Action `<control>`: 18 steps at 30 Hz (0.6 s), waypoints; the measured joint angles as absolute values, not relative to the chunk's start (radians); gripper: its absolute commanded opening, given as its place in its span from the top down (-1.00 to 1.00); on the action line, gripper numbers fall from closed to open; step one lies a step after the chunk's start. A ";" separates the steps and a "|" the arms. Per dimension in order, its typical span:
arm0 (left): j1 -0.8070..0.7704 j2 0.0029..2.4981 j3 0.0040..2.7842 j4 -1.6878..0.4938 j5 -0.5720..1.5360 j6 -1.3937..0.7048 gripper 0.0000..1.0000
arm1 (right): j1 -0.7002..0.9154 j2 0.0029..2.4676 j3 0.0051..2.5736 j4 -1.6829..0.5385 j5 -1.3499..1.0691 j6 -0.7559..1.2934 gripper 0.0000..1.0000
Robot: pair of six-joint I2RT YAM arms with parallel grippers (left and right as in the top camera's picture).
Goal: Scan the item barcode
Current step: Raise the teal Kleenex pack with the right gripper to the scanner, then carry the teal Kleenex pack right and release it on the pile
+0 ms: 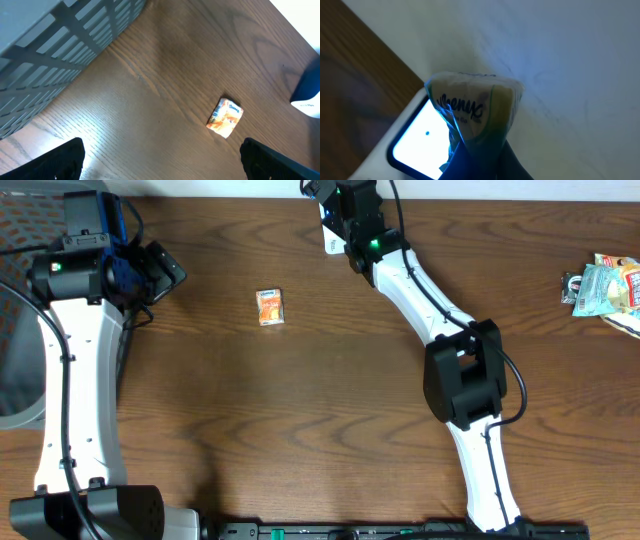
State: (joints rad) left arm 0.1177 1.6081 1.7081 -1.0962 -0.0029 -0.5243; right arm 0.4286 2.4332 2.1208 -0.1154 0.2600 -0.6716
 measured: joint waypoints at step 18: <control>0.118 1.608 1.708 -1.096 -0.003 -0.524 -0.96 | 0.262 2.391 2.122 -0.389 0.364 -0.511 0.98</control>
